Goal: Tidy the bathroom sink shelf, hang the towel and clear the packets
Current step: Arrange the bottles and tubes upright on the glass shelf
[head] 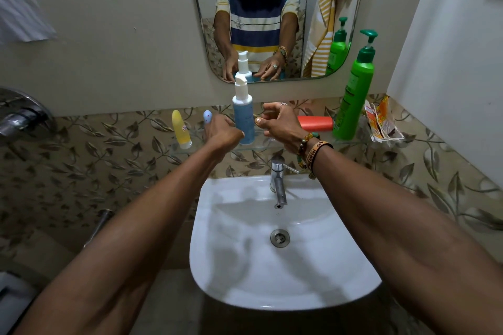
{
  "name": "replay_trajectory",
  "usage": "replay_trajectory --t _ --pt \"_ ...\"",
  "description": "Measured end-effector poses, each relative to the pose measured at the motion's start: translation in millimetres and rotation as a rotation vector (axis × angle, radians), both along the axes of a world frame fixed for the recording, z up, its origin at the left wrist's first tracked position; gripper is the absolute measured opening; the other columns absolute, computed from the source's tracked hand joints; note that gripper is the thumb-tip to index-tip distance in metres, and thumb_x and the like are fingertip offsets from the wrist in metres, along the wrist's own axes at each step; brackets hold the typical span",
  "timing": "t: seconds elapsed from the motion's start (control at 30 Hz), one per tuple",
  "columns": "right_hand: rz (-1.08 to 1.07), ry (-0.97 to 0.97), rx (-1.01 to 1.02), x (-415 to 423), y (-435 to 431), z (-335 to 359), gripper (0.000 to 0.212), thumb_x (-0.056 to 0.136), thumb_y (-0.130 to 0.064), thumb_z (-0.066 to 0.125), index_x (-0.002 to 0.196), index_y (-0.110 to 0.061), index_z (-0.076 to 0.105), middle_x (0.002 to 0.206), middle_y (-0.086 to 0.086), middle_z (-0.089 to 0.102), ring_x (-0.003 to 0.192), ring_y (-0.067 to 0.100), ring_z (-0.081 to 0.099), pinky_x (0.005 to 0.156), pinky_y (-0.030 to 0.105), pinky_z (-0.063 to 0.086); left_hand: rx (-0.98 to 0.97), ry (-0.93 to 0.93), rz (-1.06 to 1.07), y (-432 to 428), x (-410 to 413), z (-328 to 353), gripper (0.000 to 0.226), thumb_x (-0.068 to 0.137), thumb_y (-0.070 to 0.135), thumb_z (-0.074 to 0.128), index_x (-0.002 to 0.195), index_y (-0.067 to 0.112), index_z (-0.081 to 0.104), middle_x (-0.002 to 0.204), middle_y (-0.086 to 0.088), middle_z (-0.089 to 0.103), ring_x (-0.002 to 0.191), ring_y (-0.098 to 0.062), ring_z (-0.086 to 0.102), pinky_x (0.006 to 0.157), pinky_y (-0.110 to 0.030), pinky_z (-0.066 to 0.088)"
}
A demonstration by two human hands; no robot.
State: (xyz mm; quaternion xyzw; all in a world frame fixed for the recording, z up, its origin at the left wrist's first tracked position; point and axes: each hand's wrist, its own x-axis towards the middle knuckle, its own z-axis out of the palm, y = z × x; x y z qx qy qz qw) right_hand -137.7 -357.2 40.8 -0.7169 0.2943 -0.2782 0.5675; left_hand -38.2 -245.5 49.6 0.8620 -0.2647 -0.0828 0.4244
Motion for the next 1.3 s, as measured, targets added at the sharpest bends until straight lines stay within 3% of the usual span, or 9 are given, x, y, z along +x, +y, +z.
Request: replay_trajectory --t 0.13,0.3,0.4,0.8,0.93,1.13,1.3 --pt "-0.001 0.004 0.000 -4 3 -2 0.057 0.089 -0.005 0.070 0.141 -0.005 0.046 0.125 0.013 0.057 0.118 0.027 0.057 0.099 0.047 0.053 -0.025 0.038 -0.035 2 -3 -2 0.030 0.080 0.009 0.076 0.074 0.021 0.049 0.102 -0.014 0.064 0.094 -0.029 0.066 0.084 -0.047 0.060" --pt "-0.011 0.002 -0.002 -6 7 -2 0.056 0.089 -0.004 0.069 0.141 -0.005 0.046 0.128 0.015 0.057 0.120 0.027 0.056 0.100 0.048 0.052 -0.041 0.076 -0.096 6 -4 -4 0.028 0.082 0.012 0.077 0.099 0.016 0.055 0.112 -0.010 0.062 0.101 -0.027 0.065 0.089 -0.044 0.058" --pt "-0.036 0.007 -0.003 -4 10 -2 0.056 0.089 -0.005 0.070 0.140 -0.005 0.047 0.125 0.014 0.058 0.118 0.027 0.057 0.099 0.048 0.053 -0.048 0.098 -0.121 7 -2 -6 0.029 0.083 0.012 0.077 0.103 0.015 0.056 0.114 -0.011 0.063 0.102 -0.028 0.065 0.090 -0.044 0.058" --pt "-0.145 0.007 0.007 6 33 -4 0.054 0.089 -0.004 0.070 0.139 -0.004 0.047 0.116 0.007 0.057 0.112 0.025 0.059 0.096 0.046 0.055 -0.079 0.236 -0.310 16 18 -9 0.021 0.084 0.009 0.077 0.094 0.019 0.061 0.108 -0.012 0.068 0.100 -0.026 0.067 0.090 -0.045 0.058" --pt "-0.199 0.022 0.004 4 35 -6 0.054 0.088 -0.004 0.071 0.138 -0.005 0.049 0.118 0.010 0.060 0.113 0.027 0.060 0.095 0.047 0.056 -0.087 0.279 -0.404 14 22 -11 0.017 0.085 0.009 0.076 0.098 0.012 0.065 0.105 -0.015 0.069 0.086 -0.022 0.065 0.088 -0.046 0.060" --pt "-0.262 0.032 -0.011 -2 31 -6 0.052 0.088 -0.004 0.071 0.136 -0.006 0.051 0.099 0.000 0.059 0.099 0.022 0.062 0.092 0.048 0.057 -0.087 0.305 -0.481 6 19 -13 0.020 0.085 0.009 0.076 0.103 0.008 0.068 0.105 -0.015 0.069 0.090 -0.024 0.068 0.085 -0.043 0.061" --pt "-0.289 0.041 -0.021 -13 19 -4 0.051 0.088 -0.003 0.070 0.135 -0.007 0.052 0.105 0.006 0.059 0.099 0.026 0.063 0.089 0.051 0.057 -0.092 0.361 -0.511 -7 10 -16 0.016 0.086 0.004 0.074 0.101 0.004 0.068 0.099 -0.018 0.067 0.083 -0.022 0.063 0.088 -0.044 0.060"
